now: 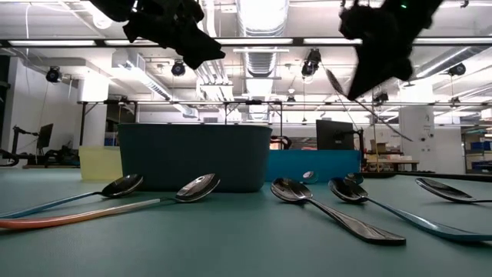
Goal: Sort silverware by color (type)
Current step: Put the black spoon into the gray bin
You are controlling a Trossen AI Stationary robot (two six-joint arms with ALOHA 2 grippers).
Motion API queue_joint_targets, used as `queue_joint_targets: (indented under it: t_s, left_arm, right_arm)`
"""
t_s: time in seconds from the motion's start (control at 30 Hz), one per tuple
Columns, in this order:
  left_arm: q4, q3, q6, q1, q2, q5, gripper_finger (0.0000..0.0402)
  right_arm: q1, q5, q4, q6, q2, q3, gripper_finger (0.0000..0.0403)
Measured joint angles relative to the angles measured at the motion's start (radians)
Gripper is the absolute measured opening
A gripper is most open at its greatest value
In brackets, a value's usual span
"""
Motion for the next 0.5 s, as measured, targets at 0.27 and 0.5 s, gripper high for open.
queue_joint_targets:
  t_s: [0.27, 0.5]
  left_arm:
    - [0.007, -0.065, -0.008, 0.028, -0.102, -0.002, 0.0151]
    - [0.056, -0.155, -0.008, 0.034, -0.227, -0.073, 0.0151]
  right_arm:
    - [-0.097, 0.007, 0.237, -0.306, 0.027, 0.045, 0.0012]
    - [-0.169, -0.077, 0.434, -0.509, 0.068, 0.08, 0.0012]
